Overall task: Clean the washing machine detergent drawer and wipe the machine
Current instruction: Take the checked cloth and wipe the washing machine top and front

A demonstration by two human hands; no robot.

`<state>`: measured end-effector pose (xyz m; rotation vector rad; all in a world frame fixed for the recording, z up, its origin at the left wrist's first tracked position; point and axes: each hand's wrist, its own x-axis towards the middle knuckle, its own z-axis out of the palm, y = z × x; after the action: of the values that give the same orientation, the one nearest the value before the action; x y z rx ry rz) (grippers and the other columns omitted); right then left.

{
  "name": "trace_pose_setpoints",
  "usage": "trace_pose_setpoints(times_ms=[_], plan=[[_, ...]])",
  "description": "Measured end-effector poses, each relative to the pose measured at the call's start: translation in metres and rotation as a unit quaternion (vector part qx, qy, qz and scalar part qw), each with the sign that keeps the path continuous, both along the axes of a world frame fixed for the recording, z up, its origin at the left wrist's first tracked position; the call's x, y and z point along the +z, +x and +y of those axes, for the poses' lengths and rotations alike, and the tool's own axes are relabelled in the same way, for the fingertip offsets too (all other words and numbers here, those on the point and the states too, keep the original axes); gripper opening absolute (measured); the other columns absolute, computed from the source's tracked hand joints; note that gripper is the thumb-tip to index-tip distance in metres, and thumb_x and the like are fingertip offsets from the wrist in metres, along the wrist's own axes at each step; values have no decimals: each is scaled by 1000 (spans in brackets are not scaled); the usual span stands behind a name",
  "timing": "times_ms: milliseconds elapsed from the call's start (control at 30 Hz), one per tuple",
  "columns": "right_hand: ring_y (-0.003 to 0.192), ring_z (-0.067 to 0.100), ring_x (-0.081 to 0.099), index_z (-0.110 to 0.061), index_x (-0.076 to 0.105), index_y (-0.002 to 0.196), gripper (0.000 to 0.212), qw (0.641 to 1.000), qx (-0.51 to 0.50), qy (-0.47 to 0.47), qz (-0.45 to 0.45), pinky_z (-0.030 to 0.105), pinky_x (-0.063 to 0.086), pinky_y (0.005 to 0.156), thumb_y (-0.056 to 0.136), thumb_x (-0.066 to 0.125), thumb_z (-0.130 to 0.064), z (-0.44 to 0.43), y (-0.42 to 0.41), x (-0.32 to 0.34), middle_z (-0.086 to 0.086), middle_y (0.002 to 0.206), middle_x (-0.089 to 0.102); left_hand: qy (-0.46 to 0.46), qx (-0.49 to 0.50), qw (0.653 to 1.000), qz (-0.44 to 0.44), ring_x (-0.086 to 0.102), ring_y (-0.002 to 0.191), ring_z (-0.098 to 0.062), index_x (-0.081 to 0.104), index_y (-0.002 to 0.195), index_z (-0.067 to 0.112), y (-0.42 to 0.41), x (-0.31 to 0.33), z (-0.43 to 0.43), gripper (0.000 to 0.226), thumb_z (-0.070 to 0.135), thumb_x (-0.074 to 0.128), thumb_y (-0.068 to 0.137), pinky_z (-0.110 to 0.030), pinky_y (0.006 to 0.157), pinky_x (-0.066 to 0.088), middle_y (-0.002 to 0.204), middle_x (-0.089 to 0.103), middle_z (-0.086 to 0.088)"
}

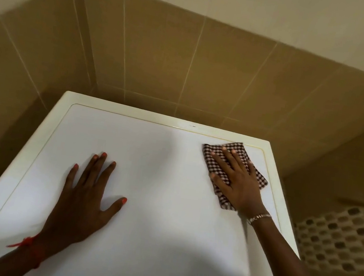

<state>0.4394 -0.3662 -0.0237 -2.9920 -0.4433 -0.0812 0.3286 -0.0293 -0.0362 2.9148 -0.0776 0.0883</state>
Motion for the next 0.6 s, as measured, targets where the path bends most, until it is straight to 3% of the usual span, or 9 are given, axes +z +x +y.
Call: trace_pose_setpoints(times_ms=[167,267,433,600], plan=[[145,25,7,-46,21,143,67,979,-205,-7,7,53,12,113,81,21,-72,-43,31,4,-1,157,14,0,-3,1000,-5,35,134,-34,41,136,7,0,0,0,87,72,13,85,-58,104,28,145,38,-18],[145,29,3,-43,17,145,62,966,-255,20,45,57,8,113,89,29,-66,-38,58,7,3,158,9,-4,-4,1000,-10,32,137,-32,40,138,8,1,0,1,89,73,13,84,-56,106,25,147,36,-17],[145,23,7,-46,17,143,74,994,-103,-14,30,52,10,113,75,11,-73,-17,20,8,-1,157,13,-22,-17,1000,-11,25,140,-30,34,143,12,-1,0,2,90,76,13,82,-57,109,21,151,29,-13],[145,18,6,-53,11,139,68,999,12,-18,30,52,13,114,77,1,-80,-49,-54,7,-7,156,15,-27,-24,999,-15,23,141,-29,29,145,14,-3,5,0,94,79,13,80,-58,109,19,153,26,-11]])
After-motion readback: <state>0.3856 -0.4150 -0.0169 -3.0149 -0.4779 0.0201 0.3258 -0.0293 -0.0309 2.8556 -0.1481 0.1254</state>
